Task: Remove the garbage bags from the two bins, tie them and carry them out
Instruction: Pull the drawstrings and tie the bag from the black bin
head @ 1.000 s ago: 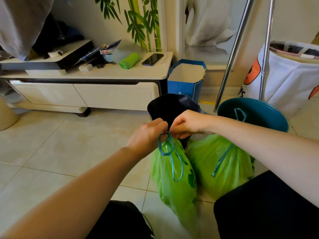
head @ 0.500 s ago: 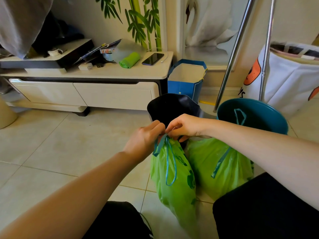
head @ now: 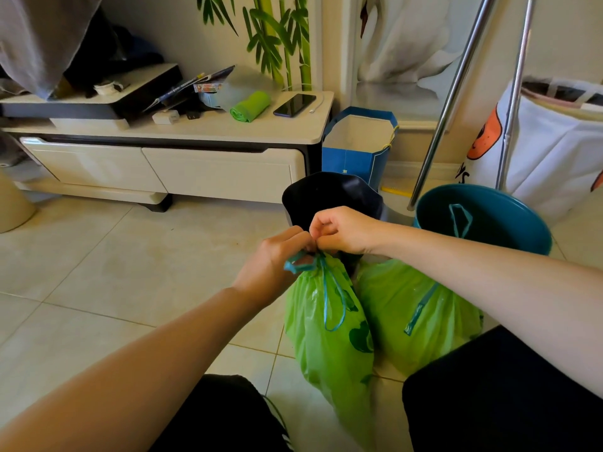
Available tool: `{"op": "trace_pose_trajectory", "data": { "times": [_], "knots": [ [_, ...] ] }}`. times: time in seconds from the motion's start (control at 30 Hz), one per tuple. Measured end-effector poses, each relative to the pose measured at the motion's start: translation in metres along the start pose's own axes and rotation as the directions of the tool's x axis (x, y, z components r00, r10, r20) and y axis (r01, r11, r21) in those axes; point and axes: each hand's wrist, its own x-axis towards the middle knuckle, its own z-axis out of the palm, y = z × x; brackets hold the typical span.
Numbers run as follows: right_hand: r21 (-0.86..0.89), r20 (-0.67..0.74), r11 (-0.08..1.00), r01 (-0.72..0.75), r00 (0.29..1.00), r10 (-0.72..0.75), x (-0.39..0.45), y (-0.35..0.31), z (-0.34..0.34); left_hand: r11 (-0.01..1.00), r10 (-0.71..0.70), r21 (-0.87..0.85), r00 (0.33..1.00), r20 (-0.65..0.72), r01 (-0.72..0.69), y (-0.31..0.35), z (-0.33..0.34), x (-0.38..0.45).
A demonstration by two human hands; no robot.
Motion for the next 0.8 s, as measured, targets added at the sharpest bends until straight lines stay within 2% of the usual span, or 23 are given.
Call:
{"op": "trace_pose_trajectory", "data": {
  "times": [0.2,0.4,0.5,0.63,0.73,0.8],
  "knots": [
    [-0.048,-0.017,0.999,0.016,1.000,-0.017,0.005,0.000,-0.002,1.000,-0.024,0.012,1.000,-0.012,0.024,-0.002,-0.002,-0.001],
    [-0.079,0.067,0.997,-0.015,0.998,0.020,0.005,-0.003,-0.010,1.000,0.027,-0.015,1.000,0.015,-0.027,-0.004,-0.003,-0.001],
    [-0.203,0.111,0.979,0.006,0.994,0.017,0.004,-0.004,-0.014,0.999,0.025,-0.036,1.000,0.007,-0.024,-0.003,-0.002,0.000],
    [-0.572,0.180,0.808,0.138,0.983,-0.041,0.002,-0.009,-0.018,0.997,0.054,-0.058,0.998,0.022,-0.052,0.002,0.004,0.001],
    [-0.727,0.143,0.671,0.143,0.988,-0.056,0.000,-0.016,-0.023,0.997,0.051,-0.056,0.999,0.016,-0.050,0.004,0.004,0.004],
    [-0.773,0.107,0.619,0.136,0.991,-0.083,0.000,-0.017,-0.026,0.999,0.034,-0.042,0.999,0.005,-0.034,0.001,0.003,0.005]
  ]
}}
